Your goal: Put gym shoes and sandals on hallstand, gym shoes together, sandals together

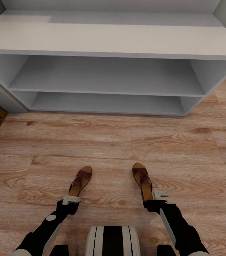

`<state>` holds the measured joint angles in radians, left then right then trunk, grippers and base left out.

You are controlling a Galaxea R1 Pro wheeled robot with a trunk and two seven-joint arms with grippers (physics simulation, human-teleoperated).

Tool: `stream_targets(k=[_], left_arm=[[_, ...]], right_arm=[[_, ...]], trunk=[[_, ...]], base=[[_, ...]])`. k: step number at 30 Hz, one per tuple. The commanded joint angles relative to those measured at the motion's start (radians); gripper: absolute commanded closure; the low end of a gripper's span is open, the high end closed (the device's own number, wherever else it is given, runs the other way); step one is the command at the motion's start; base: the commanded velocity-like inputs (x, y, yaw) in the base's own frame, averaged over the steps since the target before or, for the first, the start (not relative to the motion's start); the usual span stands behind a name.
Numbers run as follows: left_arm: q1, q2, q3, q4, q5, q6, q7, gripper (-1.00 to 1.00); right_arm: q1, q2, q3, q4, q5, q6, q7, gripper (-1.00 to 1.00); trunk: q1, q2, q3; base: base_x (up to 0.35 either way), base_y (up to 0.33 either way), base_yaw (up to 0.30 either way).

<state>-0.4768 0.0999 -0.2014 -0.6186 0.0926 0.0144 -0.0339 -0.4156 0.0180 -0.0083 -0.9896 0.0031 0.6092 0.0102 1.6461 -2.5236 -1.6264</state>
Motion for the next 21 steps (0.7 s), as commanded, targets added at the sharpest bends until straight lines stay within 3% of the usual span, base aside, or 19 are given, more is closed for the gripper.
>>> stream_targets(k=[1,21], left_arm=[[0.000,0.001,-0.005,-0.001,0.010,0.002,0.000,1.00],[0.000,0.001,-0.004,-0.002,0.010,0.001,0.000,1.00]], right_arm=[[0.000,0.000,-0.001,-0.001,-0.003,0.006,-0.001,1.00],[0.000,0.000,-0.001,-0.001,-0.003,0.006,-0.001,1.00]], trunk=[[0.000,0.000,-0.001],[0.000,0.000,-0.001]], base=[[0.000,0.000,0.000],[0.000,0.000,0.000]])
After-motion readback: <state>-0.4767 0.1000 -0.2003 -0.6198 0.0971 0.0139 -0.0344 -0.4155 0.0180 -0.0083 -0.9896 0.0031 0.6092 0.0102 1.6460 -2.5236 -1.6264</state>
